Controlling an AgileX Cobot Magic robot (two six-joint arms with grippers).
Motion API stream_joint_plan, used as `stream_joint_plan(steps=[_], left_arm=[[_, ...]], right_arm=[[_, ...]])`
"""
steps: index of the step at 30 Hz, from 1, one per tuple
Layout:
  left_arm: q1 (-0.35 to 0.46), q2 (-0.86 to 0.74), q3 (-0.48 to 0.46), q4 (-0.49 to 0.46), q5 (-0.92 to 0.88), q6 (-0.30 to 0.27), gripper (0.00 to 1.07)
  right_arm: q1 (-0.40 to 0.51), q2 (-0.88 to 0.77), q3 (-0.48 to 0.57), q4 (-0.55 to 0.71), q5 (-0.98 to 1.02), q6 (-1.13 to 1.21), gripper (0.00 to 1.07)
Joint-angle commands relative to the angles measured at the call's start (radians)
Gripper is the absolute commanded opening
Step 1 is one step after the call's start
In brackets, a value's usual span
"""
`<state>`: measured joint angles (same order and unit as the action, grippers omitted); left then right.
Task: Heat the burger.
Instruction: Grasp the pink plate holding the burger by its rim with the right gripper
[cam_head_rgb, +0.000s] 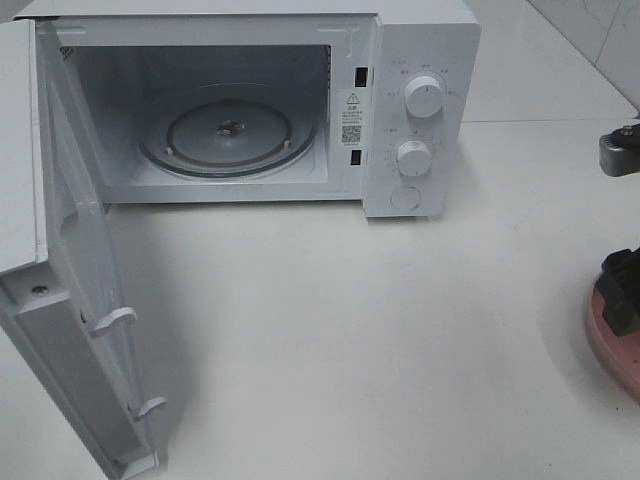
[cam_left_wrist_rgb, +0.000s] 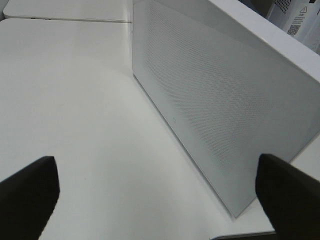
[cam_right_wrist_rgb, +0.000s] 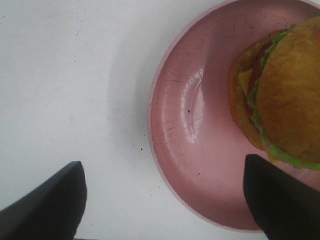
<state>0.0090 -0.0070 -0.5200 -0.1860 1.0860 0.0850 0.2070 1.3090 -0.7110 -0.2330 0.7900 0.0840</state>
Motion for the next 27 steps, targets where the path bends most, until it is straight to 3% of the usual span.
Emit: stream_joint_plan(steps=[1, 27], left_arm=[[-0.004, -0.017, 0.003, 0.0, -0.013, -0.001, 1.0], [-0.004, -0.017, 0.003, 0.0, -0.013, -0.001, 1.0]], right_arm=[[-0.007, 0.044, 0.001, 0.004, -0.038, -0.009, 0.79], [-0.03, 0.337, 0.001, 0.005, -0.203, -0.003, 0.76]])
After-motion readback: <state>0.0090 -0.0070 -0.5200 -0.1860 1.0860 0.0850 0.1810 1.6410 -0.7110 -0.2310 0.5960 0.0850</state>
